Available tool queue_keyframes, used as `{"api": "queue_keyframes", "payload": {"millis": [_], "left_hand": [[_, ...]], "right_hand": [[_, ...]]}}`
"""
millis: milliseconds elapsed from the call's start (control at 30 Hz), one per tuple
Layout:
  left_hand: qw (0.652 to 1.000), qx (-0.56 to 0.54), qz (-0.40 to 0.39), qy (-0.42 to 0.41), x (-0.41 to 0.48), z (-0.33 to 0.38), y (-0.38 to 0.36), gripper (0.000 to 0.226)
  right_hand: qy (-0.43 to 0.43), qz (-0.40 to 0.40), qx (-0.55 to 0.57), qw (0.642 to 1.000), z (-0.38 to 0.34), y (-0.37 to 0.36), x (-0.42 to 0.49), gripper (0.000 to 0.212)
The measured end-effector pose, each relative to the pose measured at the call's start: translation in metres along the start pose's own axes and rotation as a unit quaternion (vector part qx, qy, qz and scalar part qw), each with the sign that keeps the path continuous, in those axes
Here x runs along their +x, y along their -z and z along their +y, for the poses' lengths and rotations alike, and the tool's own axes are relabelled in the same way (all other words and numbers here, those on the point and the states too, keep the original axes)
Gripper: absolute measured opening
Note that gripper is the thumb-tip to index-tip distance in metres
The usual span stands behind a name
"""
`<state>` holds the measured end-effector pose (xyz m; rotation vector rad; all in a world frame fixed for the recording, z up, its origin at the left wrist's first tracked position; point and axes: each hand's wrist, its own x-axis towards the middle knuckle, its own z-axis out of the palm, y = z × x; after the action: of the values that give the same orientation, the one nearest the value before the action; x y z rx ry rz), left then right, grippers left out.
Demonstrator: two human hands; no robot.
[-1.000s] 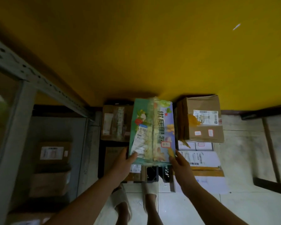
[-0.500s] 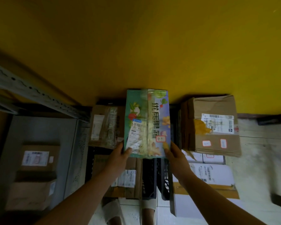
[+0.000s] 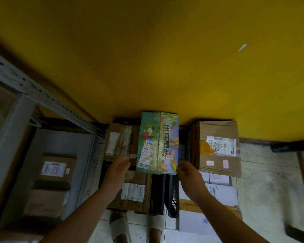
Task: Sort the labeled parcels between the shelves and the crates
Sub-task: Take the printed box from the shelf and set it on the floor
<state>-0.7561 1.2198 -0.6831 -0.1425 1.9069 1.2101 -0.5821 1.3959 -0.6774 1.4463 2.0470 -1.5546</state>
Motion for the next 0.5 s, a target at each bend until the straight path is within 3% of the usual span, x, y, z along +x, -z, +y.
{"api": "queue_keyframes", "payload": {"millis": [167, 500], "left_hand": [[0.992, -0.115, 0.041, -0.03, -0.105, 0.039, 0.054, 0.021], [0.956, -0.206, 0.163, -0.132, -0.339, 0.056, 0.148, 0.024]], "right_hand": [[0.056, -0.087, 0.027, 0.994, -0.066, 0.005, -0.074, 0.021], [0.168, -0.263, 0.08, 0.947, -0.189, -0.025, -0.265, 0.02]]}}
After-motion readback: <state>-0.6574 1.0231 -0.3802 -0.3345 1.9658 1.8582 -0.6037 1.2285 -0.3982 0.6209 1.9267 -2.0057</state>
